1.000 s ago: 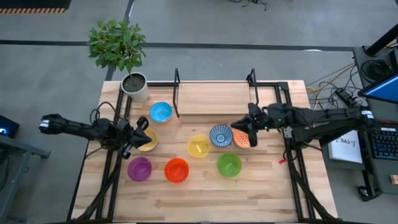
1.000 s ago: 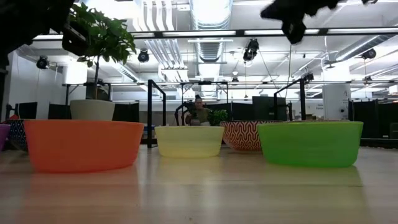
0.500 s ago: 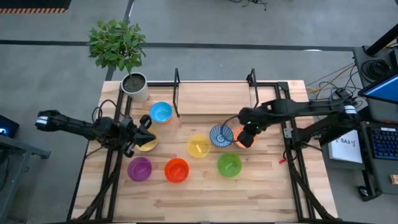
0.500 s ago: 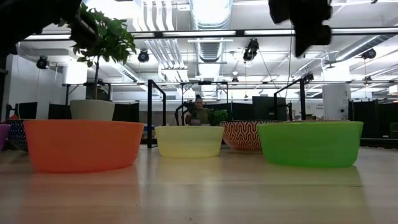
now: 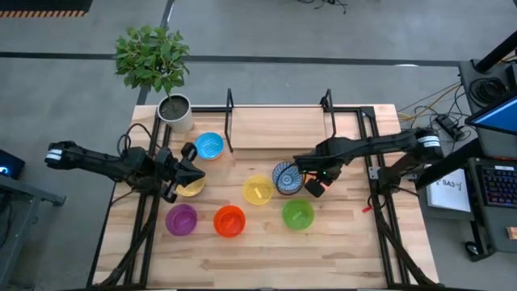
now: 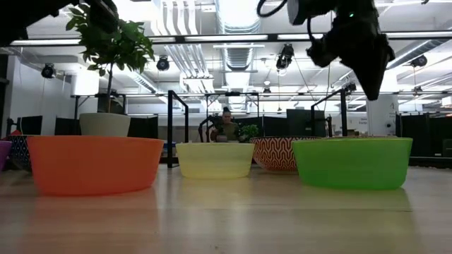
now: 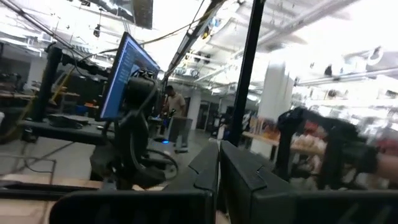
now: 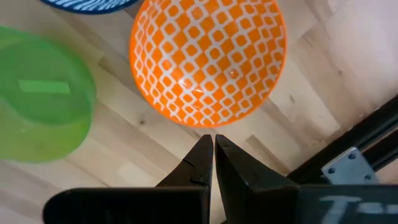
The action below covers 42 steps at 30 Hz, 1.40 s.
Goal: Place and stack bowls onto a shelf
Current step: Put the orange patterned bowl on the shelf
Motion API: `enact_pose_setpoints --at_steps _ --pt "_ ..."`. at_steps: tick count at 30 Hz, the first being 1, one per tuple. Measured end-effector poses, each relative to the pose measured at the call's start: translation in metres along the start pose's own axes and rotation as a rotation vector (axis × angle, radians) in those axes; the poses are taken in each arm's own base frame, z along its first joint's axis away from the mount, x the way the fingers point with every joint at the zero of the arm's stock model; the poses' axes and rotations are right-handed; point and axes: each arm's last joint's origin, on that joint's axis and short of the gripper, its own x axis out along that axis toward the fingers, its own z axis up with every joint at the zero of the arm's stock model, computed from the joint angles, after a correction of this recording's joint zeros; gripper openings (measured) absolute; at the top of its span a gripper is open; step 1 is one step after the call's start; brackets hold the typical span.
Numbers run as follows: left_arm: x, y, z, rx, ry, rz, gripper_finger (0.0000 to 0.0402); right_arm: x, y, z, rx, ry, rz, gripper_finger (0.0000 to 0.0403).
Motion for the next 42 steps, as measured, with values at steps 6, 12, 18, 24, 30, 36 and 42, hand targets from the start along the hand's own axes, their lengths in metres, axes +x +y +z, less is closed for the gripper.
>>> enact_pose_setpoints --at_steps 6,12,18,24,30,36,42 --pt "0.009 -0.002 0.011 0.06 0.148 0.027 0.0 0.015 0.016 0.015 0.005 0.06 -0.005 0.0014" --pt "0.019 -0.005 0.03 0.062 0.266 0.048 0.0 0.023 0.035 0.029 -0.013 0.123 0.023 0.0067" --pt "0.025 -0.005 0.033 0.059 0.306 0.053 0.0 0.032 0.055 0.035 -0.141 0.104 0.041 0.0125" --pt "0.026 -0.004 0.028 0.057 0.327 0.057 0.0 0.044 0.06 0.04 -0.149 0.068 -0.046 0.0133" --pt "0.026 -0.005 0.03 0.058 0.323 0.057 0.0 0.059 0.062 0.044 -0.151 0.067 -0.092 0.013" --pt "0.026 -0.005 0.029 0.058 0.325 0.057 0.0 0.068 0.067 0.049 -0.161 0.037 -0.076 0.0125" --pt "0.026 -0.005 0.029 0.059 0.325 0.057 0.0 0.072 0.068 0.051 -0.157 0.032 -0.099 0.0065"
